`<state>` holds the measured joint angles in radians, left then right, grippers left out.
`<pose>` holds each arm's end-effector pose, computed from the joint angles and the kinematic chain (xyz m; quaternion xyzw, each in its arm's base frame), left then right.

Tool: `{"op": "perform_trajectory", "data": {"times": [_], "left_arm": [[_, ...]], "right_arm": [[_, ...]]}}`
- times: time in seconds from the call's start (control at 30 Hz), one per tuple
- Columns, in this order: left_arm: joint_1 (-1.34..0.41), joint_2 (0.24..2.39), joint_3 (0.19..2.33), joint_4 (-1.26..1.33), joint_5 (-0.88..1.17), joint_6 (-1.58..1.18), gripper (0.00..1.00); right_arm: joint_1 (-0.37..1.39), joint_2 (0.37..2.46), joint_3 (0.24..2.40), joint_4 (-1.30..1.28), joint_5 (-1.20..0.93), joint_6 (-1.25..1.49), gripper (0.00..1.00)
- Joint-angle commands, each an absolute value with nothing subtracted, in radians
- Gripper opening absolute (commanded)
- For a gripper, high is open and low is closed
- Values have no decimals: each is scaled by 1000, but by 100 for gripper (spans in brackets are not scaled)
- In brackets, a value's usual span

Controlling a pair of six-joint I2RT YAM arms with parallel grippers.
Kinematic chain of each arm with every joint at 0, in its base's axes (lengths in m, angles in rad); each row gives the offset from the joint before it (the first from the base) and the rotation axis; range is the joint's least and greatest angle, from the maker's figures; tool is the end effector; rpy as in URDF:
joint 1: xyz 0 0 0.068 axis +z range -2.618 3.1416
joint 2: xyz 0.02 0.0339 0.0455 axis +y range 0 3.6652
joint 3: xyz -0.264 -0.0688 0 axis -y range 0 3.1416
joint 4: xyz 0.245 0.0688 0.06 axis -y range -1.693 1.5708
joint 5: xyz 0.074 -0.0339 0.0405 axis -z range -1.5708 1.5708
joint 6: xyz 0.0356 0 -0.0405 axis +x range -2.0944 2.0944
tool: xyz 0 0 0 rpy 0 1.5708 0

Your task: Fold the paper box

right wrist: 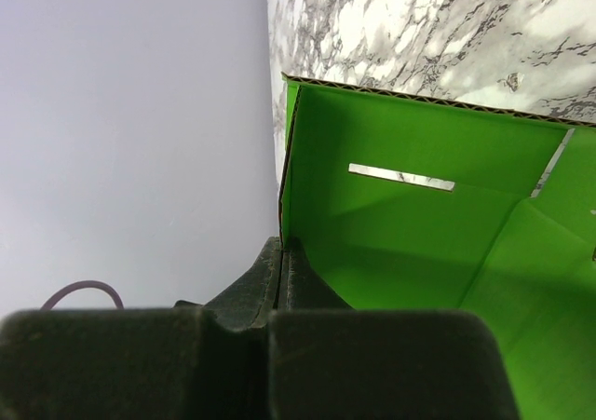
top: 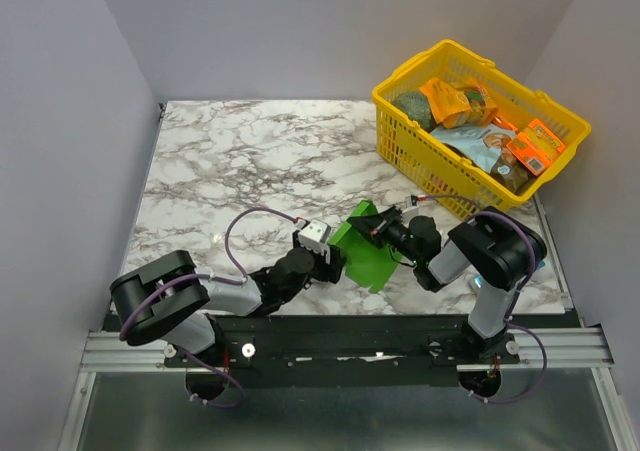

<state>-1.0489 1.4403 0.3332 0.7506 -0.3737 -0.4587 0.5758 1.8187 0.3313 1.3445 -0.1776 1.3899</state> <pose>0.1355 -0.2096 0.1456 0.1333 0.8029 -0.2724 0.5131 0.2255 0.1539 0.1147 0.2447 0.7143 0.5799 0.3060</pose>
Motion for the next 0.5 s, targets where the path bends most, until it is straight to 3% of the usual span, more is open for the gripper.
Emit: {"op": "perform_trajectory", "data": {"times": [0.0,0.13,0.47], "left_arm": [[-1040,1466,314,862,-425,-465,74],[-1039,1493,324,859,-448,-466,66],[-1039,1532,354,821,-629,-535,61]], "right_arm": [[577,1825,316,1618,-170,1376,0],[577,1824,316,1620,-172,1376,1],[577,1825,311,1624,-167,1376,0]]}}
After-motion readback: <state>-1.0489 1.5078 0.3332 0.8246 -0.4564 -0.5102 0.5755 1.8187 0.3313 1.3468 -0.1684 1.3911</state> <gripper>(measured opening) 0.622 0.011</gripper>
